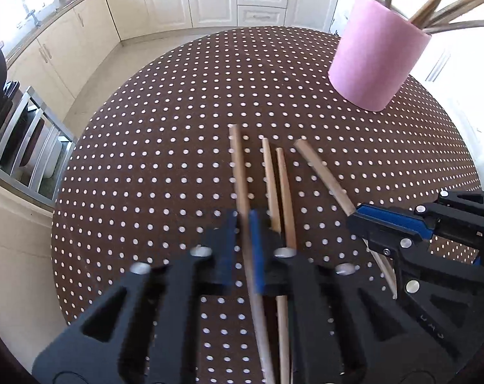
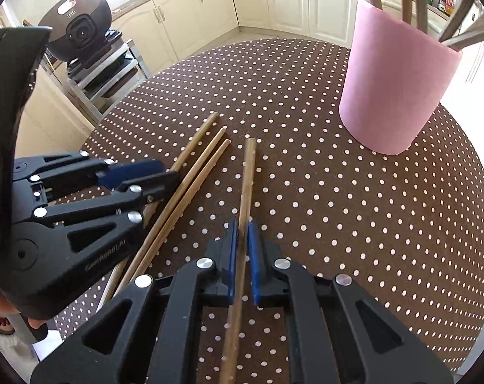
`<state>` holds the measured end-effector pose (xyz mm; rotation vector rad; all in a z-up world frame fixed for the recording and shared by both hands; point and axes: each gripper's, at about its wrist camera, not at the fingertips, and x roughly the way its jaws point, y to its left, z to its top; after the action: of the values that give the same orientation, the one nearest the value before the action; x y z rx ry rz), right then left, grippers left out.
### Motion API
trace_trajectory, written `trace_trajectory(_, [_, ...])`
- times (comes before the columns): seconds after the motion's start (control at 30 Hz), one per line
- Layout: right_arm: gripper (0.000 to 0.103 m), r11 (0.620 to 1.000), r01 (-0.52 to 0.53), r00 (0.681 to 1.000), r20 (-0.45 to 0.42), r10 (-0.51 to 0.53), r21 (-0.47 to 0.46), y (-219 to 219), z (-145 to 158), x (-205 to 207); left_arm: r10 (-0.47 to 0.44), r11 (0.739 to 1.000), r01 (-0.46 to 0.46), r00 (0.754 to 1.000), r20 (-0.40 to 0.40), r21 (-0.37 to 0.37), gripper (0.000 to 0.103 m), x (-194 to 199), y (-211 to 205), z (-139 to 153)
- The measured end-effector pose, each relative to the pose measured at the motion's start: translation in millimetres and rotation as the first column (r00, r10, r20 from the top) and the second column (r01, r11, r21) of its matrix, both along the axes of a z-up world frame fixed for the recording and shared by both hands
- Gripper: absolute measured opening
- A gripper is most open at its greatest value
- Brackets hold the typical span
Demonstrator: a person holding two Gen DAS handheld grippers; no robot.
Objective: Organize utensils
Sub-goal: 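Close the left tool on a chopstick while the right tool grasps another, then lift both held chopsticks upright and lower them into the pink cup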
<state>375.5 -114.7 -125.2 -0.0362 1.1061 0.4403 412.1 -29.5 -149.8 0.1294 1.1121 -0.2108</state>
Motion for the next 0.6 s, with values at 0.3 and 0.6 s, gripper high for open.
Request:
trace_trajectory(0.3, [0.005,0.999,0.001,0.998,0.064,-0.004,0.050,-18.8,32.7,-22.0,-0.009,1.000,0.009,0.998,0.070,-0.001,0.006,-35.7,-1.2,36.2])
trace_trajectory(0.6, [0.005,0.994,-0.002,0.981,0.194,-0.020,0.112,-40.5,97.3,-63.1,-0.013,0.999,0.025,0.972,0.235,-0.048,0.006,-87.1,4.1,126.3])
